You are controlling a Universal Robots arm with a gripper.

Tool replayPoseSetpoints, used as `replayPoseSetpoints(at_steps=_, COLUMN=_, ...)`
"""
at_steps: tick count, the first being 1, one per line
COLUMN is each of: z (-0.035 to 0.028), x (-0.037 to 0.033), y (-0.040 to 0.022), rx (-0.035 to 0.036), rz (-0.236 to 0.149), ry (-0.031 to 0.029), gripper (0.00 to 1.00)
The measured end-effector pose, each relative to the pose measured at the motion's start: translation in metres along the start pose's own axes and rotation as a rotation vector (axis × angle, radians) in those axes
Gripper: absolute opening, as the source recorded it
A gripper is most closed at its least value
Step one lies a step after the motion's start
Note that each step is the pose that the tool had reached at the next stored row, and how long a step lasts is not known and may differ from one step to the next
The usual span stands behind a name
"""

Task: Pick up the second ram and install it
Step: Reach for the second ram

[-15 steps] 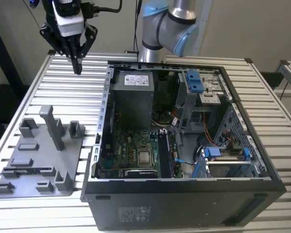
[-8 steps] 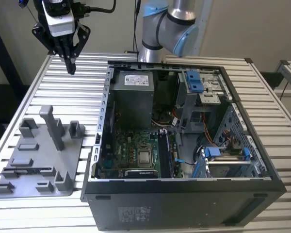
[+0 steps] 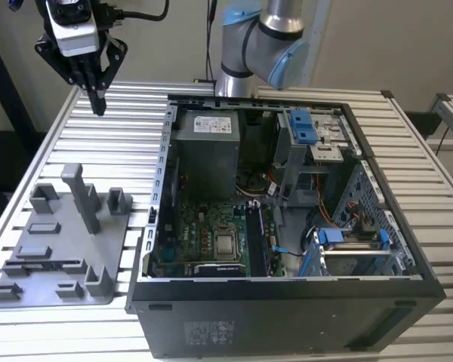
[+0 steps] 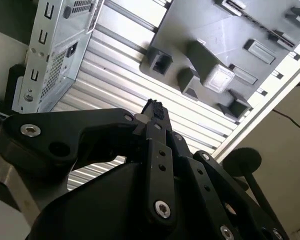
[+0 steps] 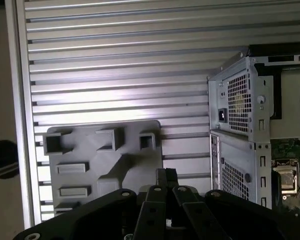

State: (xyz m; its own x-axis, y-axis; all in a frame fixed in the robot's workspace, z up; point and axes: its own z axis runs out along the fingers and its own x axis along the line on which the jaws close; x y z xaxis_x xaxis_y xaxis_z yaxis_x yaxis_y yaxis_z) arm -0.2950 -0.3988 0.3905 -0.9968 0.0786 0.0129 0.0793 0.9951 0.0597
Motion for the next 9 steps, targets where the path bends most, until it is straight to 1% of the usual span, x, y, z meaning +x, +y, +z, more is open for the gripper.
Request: replayPoseSetpoints(at_steps=9, z=0.0002, x=0.0269, y=-0.0021, rx=-0.0008, rz=0.004, ry=0.0016, gripper=0.11)
